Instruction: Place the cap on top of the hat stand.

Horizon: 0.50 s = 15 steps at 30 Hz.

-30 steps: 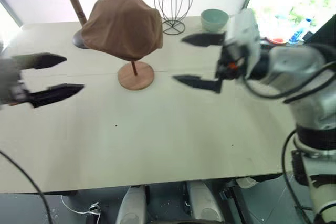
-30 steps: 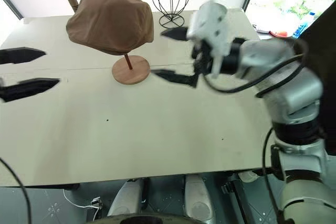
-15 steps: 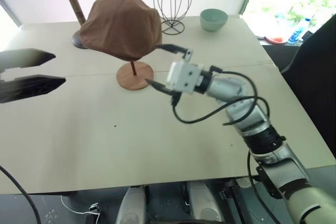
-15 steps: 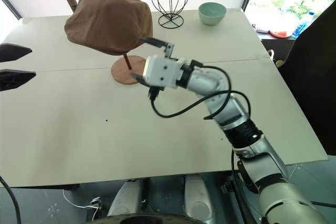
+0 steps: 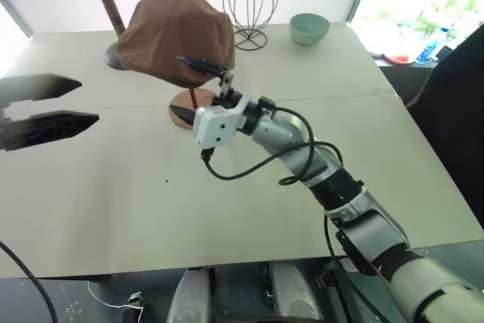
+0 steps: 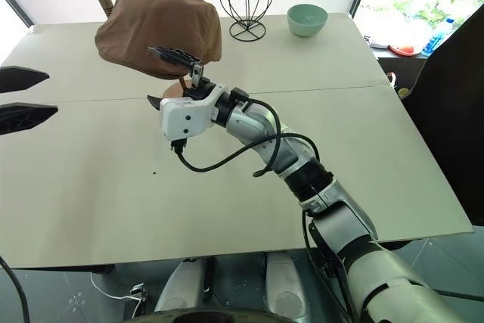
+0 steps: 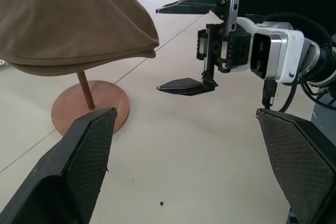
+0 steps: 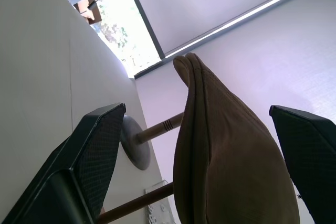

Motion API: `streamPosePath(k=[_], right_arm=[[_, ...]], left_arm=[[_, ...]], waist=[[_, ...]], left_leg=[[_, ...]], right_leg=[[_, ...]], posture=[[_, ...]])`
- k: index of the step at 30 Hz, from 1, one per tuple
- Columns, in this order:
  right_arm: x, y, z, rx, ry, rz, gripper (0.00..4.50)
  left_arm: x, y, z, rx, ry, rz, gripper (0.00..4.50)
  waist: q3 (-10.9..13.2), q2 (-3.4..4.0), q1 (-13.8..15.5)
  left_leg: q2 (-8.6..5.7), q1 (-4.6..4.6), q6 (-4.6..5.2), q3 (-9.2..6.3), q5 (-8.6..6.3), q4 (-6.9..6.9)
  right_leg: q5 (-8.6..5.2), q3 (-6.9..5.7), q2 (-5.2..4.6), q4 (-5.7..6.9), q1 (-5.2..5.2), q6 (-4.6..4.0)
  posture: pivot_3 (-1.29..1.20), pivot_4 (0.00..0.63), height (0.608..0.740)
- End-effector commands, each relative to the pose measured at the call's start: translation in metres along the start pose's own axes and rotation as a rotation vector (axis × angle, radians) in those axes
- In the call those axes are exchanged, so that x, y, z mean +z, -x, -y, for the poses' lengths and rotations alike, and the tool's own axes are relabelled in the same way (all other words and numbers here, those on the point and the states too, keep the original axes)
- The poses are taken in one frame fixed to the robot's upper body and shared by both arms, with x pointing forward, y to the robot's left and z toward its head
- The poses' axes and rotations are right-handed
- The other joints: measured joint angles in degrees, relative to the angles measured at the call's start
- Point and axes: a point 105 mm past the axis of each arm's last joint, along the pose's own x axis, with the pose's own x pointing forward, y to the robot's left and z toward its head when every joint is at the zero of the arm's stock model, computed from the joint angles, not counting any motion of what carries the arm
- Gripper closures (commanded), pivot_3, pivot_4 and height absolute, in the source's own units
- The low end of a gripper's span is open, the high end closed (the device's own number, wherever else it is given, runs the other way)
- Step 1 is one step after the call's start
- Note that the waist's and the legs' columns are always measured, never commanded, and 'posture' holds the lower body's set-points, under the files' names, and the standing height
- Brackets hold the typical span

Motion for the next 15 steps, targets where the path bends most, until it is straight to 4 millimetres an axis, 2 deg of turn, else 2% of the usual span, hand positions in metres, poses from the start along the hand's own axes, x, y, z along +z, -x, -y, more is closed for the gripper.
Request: streamPosePath(k=[1, 6, 9, 12, 14, 15], right_arm=[[-0.002, -0.017, 0.009, -0.034, 0.064, -0.008, 0.00], [-0.021, -0.032, 0.007, -0.056, 0.088, -0.083, 0.00], [-0.024, -0.036, 0.008, -0.070, 0.089, -0.090, 0.00], [-0.022, -0.036, 0.010, -0.081, 0.090, -0.076, 0.78], [-0.020, -0.037, 0.011, -0.086, 0.098, -0.065, 1.74], [-0.020, -0.037, 0.013, -0.090, 0.103, -0.062, 2.36]], left_arm=[[0.010, 0.005, 0.001, 0.023, -0.054, 0.025, 0.05], [0.010, 0.003, 0.000, 0.022, -0.062, 0.026, 0.05], [0.009, 0.002, -0.001, 0.023, -0.062, 0.025, 0.05], [0.010, 0.002, -0.001, 0.024, -0.063, 0.027, 0.00], [0.010, 0.002, -0.002, 0.024, -0.064, 0.027, 0.00], [0.010, 0.002, -0.002, 0.024, -0.065, 0.027, 0.00]], waist=[[0.0, 0.00, 0.0], [0.0, 0.00, -0.2], [0.0, 0.00, -0.1], [0.0, 0.00, -0.1], [0.0, 0.00, -0.2], [0.0, 0.00, -0.2]], left_leg=[[0.01, 0.01, 0.00, 0.00, 0.00, -0.02], [0.05, 0.03, -0.01, 0.00, 0.01, -0.11], [0.06, 0.03, -0.01, 0.00, 0.01, -0.17], [0.06, 0.03, -0.02, 0.00, 0.01, -0.17], [0.06, 0.03, -0.01, 0.00, 0.01, -0.17], [0.06, 0.04, -0.01, 0.00, 0.01, -0.17]], right_leg=[[-0.02, 0.00, 0.01, 0.00, 0.00, -0.05], [-0.01, 0.04, 0.07, -0.01, -0.03, -0.07], [0.02, 0.05, 0.08, -0.01, -0.06, -0.02], [0.02, 0.04, 0.08, -0.01, -0.06, -0.02], [0.02, 0.04, 0.08, -0.01, -0.06, -0.02], [0.02, 0.04, 0.09, -0.01, -0.05, -0.02]], posture=[[0.00, 0.150, 0.740], [0.00, 0.150, 0.740], [0.00, 0.150, 0.740], [0.00, 0.150, 0.740], [0.00, 0.150, 0.740], [0.00, 0.150, 0.740]])
